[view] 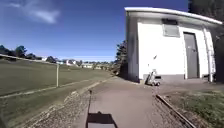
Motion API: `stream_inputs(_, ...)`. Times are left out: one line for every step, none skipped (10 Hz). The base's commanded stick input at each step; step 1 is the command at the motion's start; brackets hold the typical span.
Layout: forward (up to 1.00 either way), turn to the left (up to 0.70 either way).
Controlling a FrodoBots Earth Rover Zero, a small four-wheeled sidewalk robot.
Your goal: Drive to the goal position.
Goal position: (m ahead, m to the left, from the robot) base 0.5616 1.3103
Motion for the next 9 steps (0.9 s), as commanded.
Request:
stream_inputs(0.50,0.00)
stream_inputs(0.50,0.00)
stream_inputs(0.50,0.00)
stream_inputs(0.50,0.00)
stream_inputs(0.50,0.00)
stream_inputs(0.50,0.00)
stream_inputs(0.50,0.00)
stream_inputs(0.50,0.00)
stream_inputs(0.50,0.00)
